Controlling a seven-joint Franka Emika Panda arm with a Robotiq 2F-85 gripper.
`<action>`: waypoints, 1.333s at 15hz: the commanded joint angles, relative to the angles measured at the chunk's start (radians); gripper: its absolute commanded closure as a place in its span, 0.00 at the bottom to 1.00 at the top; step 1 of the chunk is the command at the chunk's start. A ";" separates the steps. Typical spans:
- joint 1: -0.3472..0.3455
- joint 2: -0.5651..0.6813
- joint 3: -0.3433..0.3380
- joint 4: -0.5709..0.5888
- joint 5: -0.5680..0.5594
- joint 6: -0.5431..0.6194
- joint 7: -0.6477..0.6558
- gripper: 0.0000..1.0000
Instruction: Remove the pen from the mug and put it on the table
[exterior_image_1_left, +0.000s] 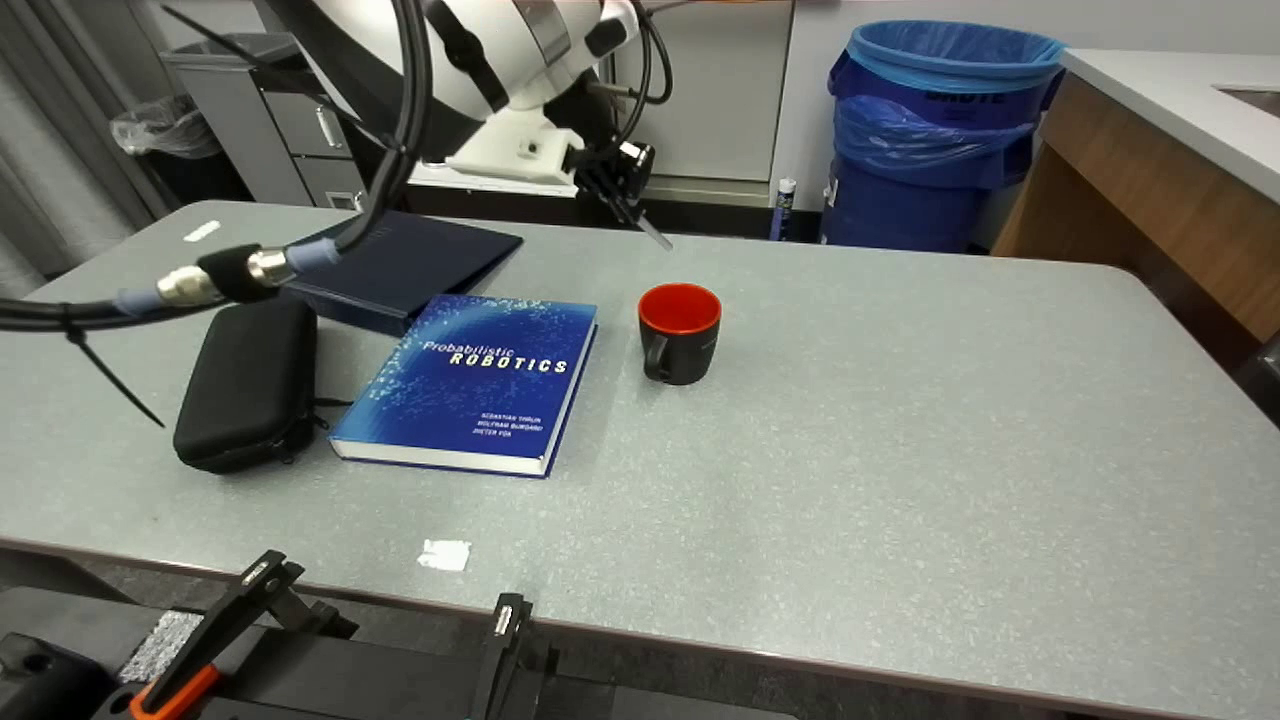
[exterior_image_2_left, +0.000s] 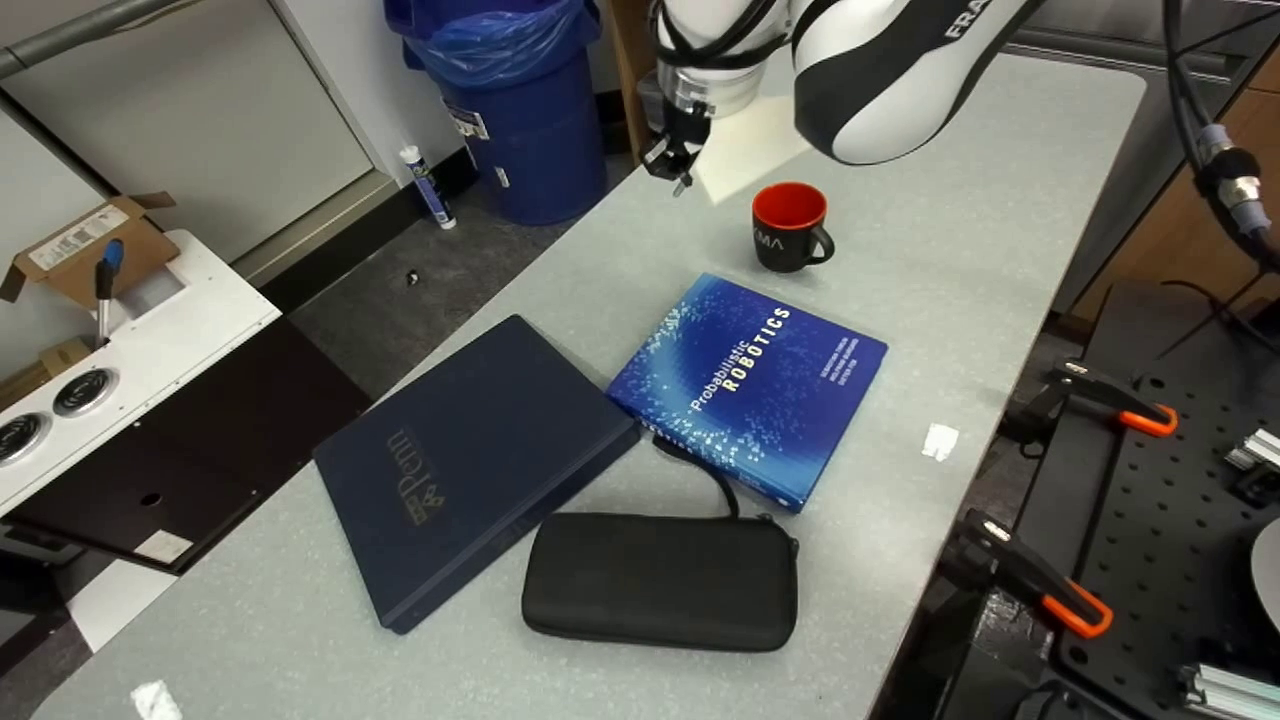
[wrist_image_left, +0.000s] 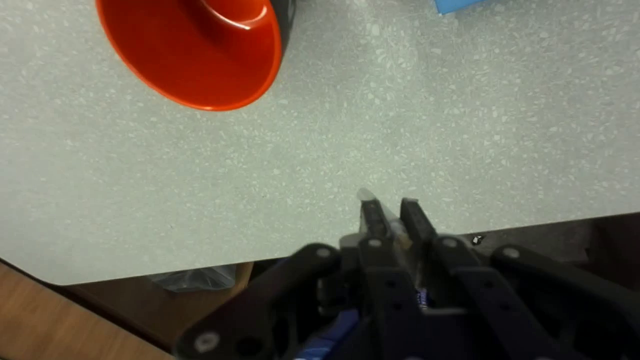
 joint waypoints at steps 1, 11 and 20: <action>0.017 0.154 -0.005 0.112 -0.001 0.018 0.039 0.97; -0.215 0.218 0.283 0.118 0.149 -0.039 -0.262 0.55; -0.305 0.131 0.330 0.091 0.153 -0.030 -0.272 0.00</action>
